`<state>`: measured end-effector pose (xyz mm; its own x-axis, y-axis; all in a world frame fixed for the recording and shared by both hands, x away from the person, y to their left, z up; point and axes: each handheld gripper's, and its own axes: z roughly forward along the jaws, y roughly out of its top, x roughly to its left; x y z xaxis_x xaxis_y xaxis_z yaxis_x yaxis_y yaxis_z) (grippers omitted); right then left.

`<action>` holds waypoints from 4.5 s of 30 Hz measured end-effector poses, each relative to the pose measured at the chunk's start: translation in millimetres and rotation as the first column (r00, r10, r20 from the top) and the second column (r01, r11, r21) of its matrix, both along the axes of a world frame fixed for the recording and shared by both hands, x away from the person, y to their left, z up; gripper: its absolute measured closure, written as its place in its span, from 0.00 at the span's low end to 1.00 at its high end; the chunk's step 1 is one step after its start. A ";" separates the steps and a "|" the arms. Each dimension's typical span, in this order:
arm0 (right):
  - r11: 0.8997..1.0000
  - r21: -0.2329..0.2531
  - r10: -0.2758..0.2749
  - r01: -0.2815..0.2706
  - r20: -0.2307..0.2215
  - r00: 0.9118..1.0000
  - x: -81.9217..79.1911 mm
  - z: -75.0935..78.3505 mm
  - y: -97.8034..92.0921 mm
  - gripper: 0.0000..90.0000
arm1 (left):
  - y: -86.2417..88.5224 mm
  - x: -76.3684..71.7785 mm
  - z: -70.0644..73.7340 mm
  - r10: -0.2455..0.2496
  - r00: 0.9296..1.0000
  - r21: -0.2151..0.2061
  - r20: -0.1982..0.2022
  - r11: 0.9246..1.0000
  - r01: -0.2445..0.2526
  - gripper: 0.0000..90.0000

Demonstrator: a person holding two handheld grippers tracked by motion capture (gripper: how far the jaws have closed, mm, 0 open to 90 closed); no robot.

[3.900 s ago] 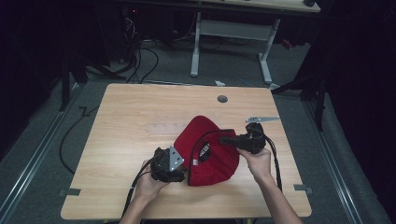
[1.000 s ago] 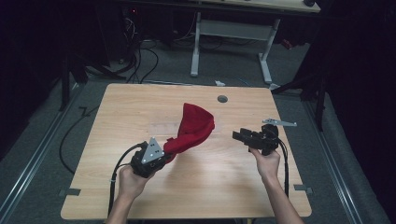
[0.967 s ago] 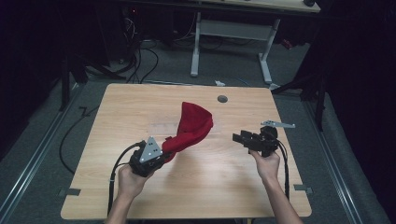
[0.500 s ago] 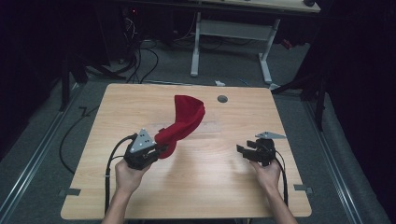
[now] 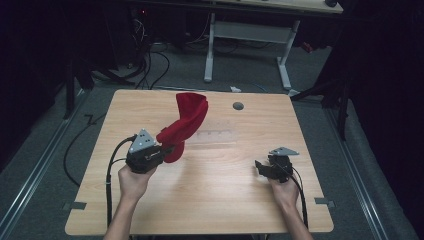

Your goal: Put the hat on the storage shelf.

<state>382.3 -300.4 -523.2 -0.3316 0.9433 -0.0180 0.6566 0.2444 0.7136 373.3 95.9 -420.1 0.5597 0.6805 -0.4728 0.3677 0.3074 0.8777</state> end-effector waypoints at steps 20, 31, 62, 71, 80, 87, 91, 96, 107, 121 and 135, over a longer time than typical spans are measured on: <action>1.000 0.004 -0.010 0.010 0.016 1.000 -0.7 -7.6 -1.5 0.40 | 14.9 29.3 14.2 0.127 0.992 -0.045 0.021 0.991 -0.126 0.94; 1.000 0.005 -0.010 0.010 0.015 1.000 -0.8 -7.5 -1.4 0.39 | 16.6 55.1 10.5 0.195 0.980 -0.042 0.028 0.980 -0.194 0.94; 1.000 0.004 -0.008 0.007 0.015 1.000 -1.0 -7.6 -1.0 0.39 | 15.6 82.4 -13.0 0.265 0.963 -0.039 0.048 0.964 -0.264 0.94; 1.000 0.003 -0.003 0.003 0.016 1.000 -1.2 -7.6 -0.8 0.38 | 14.4 84.0 -30.4 0.285 0.958 -0.053 0.038 0.958 -0.283 0.94; 1.000 0.004 -0.003 0.003 0.016 1.000 -1.2 -7.6 -0.7 0.38 | 20.0 78.9 -43.0 0.283 0.959 -0.061 -0.013 0.957 -0.283 0.93; 1.000 0.003 -0.003 0.003 0.016 1.000 -1.2 -7.6 -0.7 0.38 | 27.0 70.8 -54.1 0.286 0.956 -0.050 -0.062 0.956 -0.289 0.90; 1.000 0.003 -0.003 0.002 0.016 1.000 -1.2 -7.6 -0.6 0.38 | 27.9 67.8 -56.9 0.286 0.955 -0.030 -0.071 0.957 -0.289 0.85; 1.000 0.003 -0.003 0.003 0.016 1.000 -1.2 -7.6 -0.6 0.38 | 29.2 65.6 -59.4 0.282 0.955 -0.010 -0.087 0.959 -0.284 0.78; 1.000 0.003 -0.002 0.002 0.016 1.000 -1.3 -7.6 -0.6 0.38 | 25.3 57.1 -55.5 0.284 0.956 0.027 -0.069 0.959 -0.283 0.54; 1.000 0.004 -0.004 0.004 0.015 1.000 -1.4 -7.6 -0.3 0.38 | 34.7 37.7 -49.2 0.314 0.948 0.016 -0.058 0.949 -0.314 0.49; 1.000 0.004 -0.002 0.002 0.015 1.000 -1.6 -7.6 0.0 0.38 | 35.1 18.5 -50.0 0.285 0.956 0.017 -0.070 0.959 -0.284 0.49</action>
